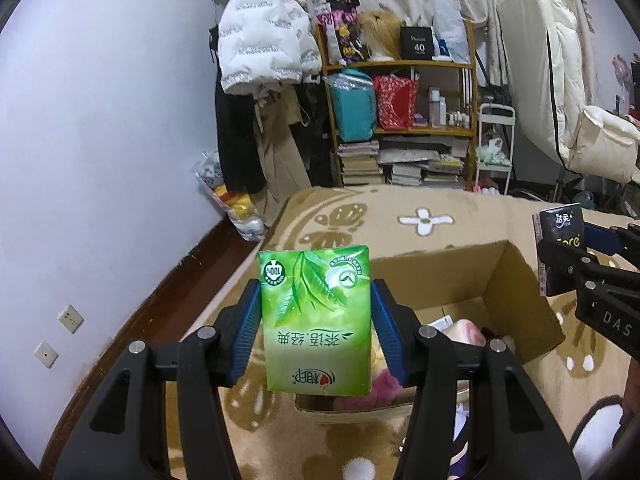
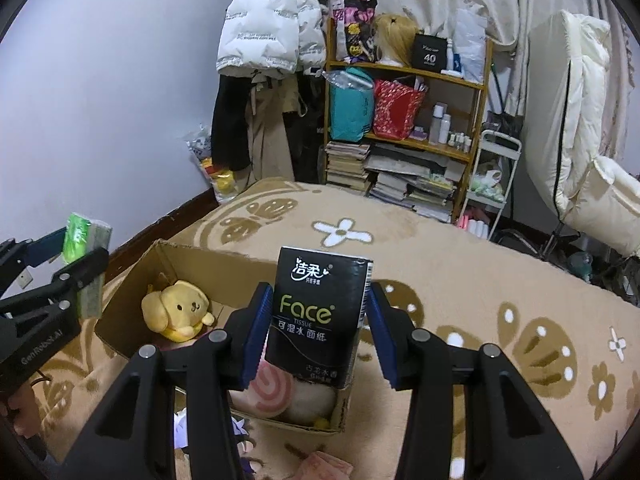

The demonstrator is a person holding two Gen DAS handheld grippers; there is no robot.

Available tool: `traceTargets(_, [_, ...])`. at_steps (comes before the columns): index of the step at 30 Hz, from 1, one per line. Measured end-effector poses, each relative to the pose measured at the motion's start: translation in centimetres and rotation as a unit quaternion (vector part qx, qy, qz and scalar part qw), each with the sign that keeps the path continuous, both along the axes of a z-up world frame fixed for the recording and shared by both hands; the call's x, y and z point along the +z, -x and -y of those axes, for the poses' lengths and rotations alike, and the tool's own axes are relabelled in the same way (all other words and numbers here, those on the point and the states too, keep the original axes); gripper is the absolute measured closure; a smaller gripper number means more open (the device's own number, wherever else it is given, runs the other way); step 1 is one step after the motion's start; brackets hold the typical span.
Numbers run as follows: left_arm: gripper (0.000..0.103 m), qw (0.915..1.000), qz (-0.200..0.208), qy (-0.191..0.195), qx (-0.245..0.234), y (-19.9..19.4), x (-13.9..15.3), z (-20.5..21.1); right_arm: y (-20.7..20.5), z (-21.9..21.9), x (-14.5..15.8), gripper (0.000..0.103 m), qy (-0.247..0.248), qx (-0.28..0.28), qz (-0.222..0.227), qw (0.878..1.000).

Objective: Organize soft objects
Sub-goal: 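Carry the green tissue pack over the box with the left tool while the right tool carries the black pack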

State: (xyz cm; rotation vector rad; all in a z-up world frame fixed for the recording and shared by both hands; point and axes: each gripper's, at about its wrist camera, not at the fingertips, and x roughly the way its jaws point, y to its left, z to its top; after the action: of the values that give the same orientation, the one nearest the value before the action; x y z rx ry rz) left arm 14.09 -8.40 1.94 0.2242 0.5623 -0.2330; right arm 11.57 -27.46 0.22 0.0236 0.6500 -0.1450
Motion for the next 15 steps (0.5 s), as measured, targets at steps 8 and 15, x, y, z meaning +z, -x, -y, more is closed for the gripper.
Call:
traceTargets(8, [0.050,0.9987,-0.046,0.003,-0.021,-1.3,-2.9,0.7,-0.8,-0.2,-2.6,0.053,-0.032,0.031,-0.024,0.999])
traceTargets(15, [0.043,0.9974,-0.060,-0.013,-0.038,-1.2,-4.4,1.6,-0.6,-0.6,-3.6,0.052,-0.043,0.041,-0.042,0.997])
